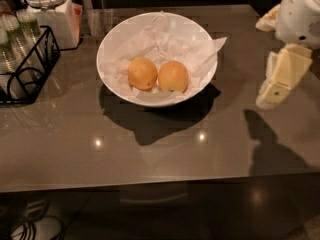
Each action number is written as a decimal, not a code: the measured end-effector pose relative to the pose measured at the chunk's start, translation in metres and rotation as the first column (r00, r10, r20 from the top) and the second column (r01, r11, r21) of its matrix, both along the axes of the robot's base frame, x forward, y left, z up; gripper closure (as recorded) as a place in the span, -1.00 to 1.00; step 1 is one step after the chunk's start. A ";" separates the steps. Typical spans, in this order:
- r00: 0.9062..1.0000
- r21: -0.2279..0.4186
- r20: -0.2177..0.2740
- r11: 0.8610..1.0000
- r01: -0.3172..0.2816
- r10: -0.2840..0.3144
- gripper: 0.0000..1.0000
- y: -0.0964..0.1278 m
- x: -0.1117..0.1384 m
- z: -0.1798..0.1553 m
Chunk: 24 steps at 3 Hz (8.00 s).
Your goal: Pick orange from white bowl
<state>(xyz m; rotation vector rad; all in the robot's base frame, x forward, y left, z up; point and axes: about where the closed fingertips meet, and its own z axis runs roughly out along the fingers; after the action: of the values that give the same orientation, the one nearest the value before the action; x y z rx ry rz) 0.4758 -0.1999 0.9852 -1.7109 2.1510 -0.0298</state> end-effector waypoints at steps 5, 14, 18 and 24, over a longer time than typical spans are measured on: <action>0.973 0.285 -0.019 0.934 -0.214 0.229 -1.00 0.118 0.121 -0.034; 0.973 0.347 -0.100 0.924 -0.161 0.207 -0.94 0.156 0.130 -0.101; 0.963 0.337 -0.192 0.934 -0.115 0.188 -0.88 0.160 0.131 -0.136; 0.974 0.426 -0.012 0.883 -0.199 0.225 1.00 0.161 0.141 -0.085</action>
Offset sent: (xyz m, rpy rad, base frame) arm 0.0564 0.0392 -0.0123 0.1292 0.0574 0.0989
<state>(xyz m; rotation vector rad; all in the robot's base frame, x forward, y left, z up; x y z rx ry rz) 0.6172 -0.0393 0.9005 -1.6841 1.8219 0.5193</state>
